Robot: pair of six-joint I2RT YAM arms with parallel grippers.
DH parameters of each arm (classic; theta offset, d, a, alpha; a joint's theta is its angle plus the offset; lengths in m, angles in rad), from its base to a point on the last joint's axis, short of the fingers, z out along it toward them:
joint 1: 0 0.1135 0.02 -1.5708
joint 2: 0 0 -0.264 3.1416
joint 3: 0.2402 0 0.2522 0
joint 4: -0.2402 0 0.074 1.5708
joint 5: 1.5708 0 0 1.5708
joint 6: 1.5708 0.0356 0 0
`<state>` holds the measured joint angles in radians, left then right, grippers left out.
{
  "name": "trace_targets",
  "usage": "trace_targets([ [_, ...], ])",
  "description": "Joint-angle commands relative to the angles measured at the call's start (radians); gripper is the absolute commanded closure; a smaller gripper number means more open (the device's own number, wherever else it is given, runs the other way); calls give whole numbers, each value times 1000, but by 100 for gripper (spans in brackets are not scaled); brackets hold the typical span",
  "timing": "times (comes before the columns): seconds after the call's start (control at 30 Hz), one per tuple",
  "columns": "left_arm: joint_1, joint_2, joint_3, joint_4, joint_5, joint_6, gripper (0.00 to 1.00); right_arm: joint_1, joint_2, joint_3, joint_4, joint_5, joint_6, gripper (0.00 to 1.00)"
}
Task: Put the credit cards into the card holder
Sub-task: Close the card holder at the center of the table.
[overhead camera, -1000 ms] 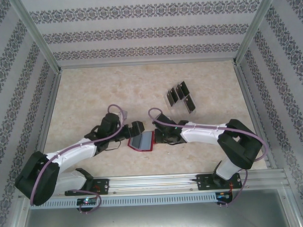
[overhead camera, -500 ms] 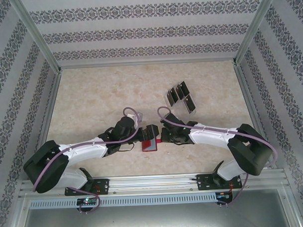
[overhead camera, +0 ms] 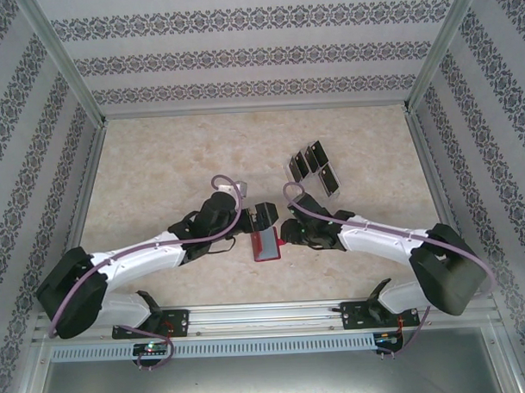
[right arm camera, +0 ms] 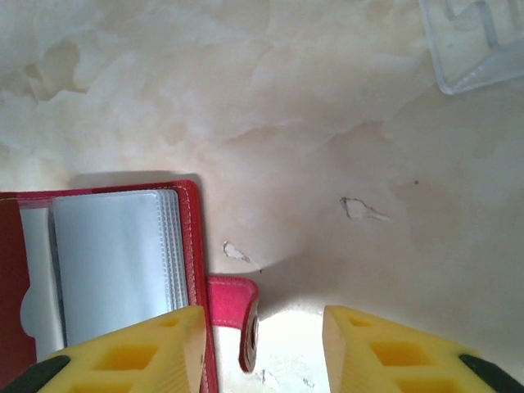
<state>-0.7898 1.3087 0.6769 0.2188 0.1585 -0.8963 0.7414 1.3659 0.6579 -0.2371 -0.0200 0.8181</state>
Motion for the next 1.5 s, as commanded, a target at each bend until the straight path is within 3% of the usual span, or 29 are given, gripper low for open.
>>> trace_targets([
  [0.0,12,2,3,-70,-19,39,0,-5,-83,-12,-27,1,-2,56],
  [0.27,-17,89,-9,55,22,-29,0,1,-304,-57,-71,-26,38,61],
  [0.6,-83,243,58,144,14,-72,0,98,-452,-180,38,-23,47,99],
  [0.97,-101,364,59,232,-20,-147,0,182,-487,-351,254,54,102,100],
  [1.47,-101,324,36,208,-70,-156,0,244,-224,-356,474,128,121,100],
])
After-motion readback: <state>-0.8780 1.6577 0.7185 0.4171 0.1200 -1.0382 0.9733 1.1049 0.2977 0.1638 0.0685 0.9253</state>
